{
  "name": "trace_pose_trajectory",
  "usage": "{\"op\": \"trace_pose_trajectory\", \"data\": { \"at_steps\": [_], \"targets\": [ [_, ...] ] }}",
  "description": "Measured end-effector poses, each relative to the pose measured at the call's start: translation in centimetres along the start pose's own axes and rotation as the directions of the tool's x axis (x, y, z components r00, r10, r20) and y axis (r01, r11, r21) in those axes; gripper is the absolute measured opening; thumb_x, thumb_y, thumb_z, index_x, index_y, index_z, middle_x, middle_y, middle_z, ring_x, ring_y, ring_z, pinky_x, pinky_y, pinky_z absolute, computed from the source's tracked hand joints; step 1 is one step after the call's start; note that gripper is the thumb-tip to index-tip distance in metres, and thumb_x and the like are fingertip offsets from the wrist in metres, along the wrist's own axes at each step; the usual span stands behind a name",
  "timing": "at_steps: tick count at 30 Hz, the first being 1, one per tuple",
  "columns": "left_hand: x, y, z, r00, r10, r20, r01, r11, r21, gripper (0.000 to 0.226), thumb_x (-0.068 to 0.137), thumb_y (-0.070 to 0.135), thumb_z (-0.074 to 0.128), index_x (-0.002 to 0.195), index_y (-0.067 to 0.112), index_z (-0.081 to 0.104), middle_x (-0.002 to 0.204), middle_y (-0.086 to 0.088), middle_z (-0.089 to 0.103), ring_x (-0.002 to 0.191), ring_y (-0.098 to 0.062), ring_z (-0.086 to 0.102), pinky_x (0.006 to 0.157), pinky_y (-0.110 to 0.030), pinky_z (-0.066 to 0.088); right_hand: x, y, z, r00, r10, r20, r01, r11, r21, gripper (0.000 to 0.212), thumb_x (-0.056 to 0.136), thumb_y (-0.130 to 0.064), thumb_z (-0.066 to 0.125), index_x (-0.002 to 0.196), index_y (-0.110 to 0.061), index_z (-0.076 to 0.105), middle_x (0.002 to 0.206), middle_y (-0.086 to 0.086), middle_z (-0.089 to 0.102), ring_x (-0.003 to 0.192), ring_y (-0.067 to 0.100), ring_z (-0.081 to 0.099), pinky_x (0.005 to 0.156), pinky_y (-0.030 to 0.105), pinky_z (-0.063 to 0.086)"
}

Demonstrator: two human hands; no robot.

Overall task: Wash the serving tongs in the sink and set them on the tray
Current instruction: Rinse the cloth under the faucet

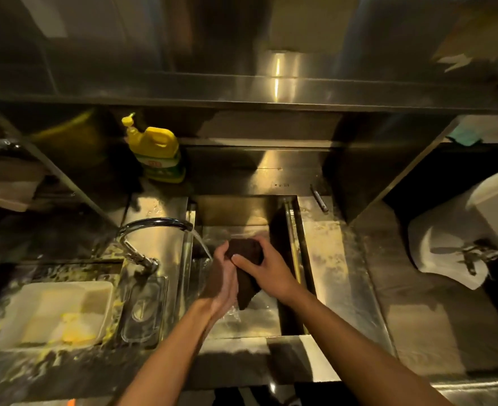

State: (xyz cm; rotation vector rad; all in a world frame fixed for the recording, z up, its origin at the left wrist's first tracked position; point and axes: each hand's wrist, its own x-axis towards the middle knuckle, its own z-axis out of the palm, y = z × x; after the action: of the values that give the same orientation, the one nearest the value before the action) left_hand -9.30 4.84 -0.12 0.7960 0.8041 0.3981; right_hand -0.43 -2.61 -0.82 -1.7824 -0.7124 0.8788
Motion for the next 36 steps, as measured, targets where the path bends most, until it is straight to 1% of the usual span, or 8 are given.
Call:
{"op": "trace_pose_trajectory", "data": {
  "at_steps": [3, 8, 12, 15, 24, 26, 29, 36],
  "targets": [
    [0.9, -0.5, -3.7, 0.993, -0.006, 0.120, 0.022, 0.991, -0.135, 0.086, 0.061, 0.047, 0.087, 0.129, 0.017, 0.044, 0.136, -0.025, 0.048, 0.121, -0.031, 0.051, 0.103, -0.045, 0.045, 0.7, -0.2, 2.1, 0.996, -0.049, -0.070, 0.046, 0.998, -0.052, 0.036, 0.087, -0.038, 0.074, 0.115, -0.025, 0.055, 0.106, -0.006, 0.067, 0.099, 0.008, 0.066, 0.089, 0.039, 0.057],
    [1.4, 1.0, -6.0, 0.983, -0.135, 0.125, 0.150, 0.982, -0.117, 0.058, 0.097, 0.054, 0.042, 0.134, 0.012, 0.056, 0.131, -0.017, 0.063, 0.128, -0.025, 0.056, 0.108, -0.039, 0.040, 1.5, -1.1, 5.4, 0.982, -0.101, -0.159, 0.102, 0.995, -0.002, 0.025, 0.092, -0.021, 0.070, 0.107, -0.034, 0.053, 0.101, -0.008, 0.067, 0.097, 0.007, 0.066, 0.088, 0.039, 0.058],
    [1.4, 1.3, -6.1, 0.989, -0.147, 0.034, 0.149, 0.986, -0.072, 0.049, 0.099, 0.051, 0.038, 0.118, 0.016, 0.066, 0.108, -0.005, 0.076, 0.107, -0.014, 0.068, 0.081, -0.025, 0.053, 1.7, -1.1, 7.3, 0.958, -0.168, -0.232, 0.153, 0.985, -0.081, 0.026, 0.093, -0.023, 0.069, 0.110, -0.034, 0.051, 0.101, -0.012, 0.067, 0.097, 0.004, 0.066, 0.084, 0.035, 0.058],
    [2.6, 0.6, -7.6, 0.973, -0.209, -0.100, 0.207, 0.978, -0.025, 0.060, 0.095, 0.059, 0.041, 0.137, 0.018, 0.053, 0.128, -0.001, 0.062, 0.125, -0.018, 0.056, 0.095, -0.030, 0.044, 2.1, -1.8, 7.4, 0.952, -0.129, -0.277, 0.139, 0.990, 0.017, 0.029, 0.093, -0.019, 0.069, 0.113, -0.029, 0.050, 0.104, -0.010, 0.066, 0.100, 0.005, 0.067, 0.087, 0.032, 0.058],
    [2.2, 0.3, -9.2, 0.956, -0.293, -0.024, 0.255, 0.868, -0.427, 0.054, 0.099, 0.046, 0.039, 0.128, 0.007, 0.061, 0.125, -0.020, 0.066, 0.107, -0.028, 0.069, 0.091, -0.041, 0.052, 2.5, -1.5, 8.2, 0.996, -0.010, -0.086, 0.013, 0.999, 0.040, 0.040, 0.085, -0.044, 0.075, 0.113, -0.022, 0.057, 0.110, -0.002, 0.067, 0.101, 0.010, 0.066, 0.092, 0.038, 0.056],
    [1.6, -0.3, -9.6, 0.969, -0.228, -0.098, 0.173, 0.904, -0.391, 0.049, 0.103, 0.041, 0.031, 0.127, 0.010, 0.060, 0.115, -0.017, 0.071, 0.098, -0.021, 0.072, 0.079, -0.035, 0.058, 2.7, -0.4, 8.1, 0.994, -0.019, -0.104, 0.005, 0.991, -0.134, 0.052, 0.080, -0.059, 0.071, 0.116, -0.025, 0.056, 0.119, -0.001, 0.059, 0.108, 0.011, 0.059, 0.095, 0.035, 0.052],
    [0.4, -0.3, -10.1, 0.957, -0.202, -0.209, 0.144, 0.954, -0.264, 0.038, 0.105, 0.031, 0.033, 0.115, 0.009, 0.062, 0.088, -0.008, 0.076, 0.076, -0.015, 0.075, 0.060, -0.028, 0.059, 2.2, -0.2, 8.1, 0.971, 0.198, 0.131, -0.217, 0.966, 0.144, 0.050, 0.087, -0.044, 0.073, 0.129, -0.027, 0.051, 0.125, 0.002, 0.061, 0.109, 0.011, 0.062, 0.092, 0.031, 0.057],
    [0.0, 0.6, -12.7, 0.924, -0.235, -0.303, 0.225, 0.972, -0.069, 0.047, 0.104, 0.043, 0.033, 0.104, 0.011, 0.067, 0.093, -0.011, 0.073, 0.088, -0.027, 0.068, 0.078, -0.037, 0.053, 3.5, 0.7, 9.6, 0.943, 0.152, 0.296, -0.151, 0.988, -0.024, 0.034, 0.090, -0.042, 0.070, 0.119, -0.026, 0.064, 0.108, -0.007, 0.072, 0.105, 0.014, 0.068, 0.078, 0.017, 0.054]
  ]
}}
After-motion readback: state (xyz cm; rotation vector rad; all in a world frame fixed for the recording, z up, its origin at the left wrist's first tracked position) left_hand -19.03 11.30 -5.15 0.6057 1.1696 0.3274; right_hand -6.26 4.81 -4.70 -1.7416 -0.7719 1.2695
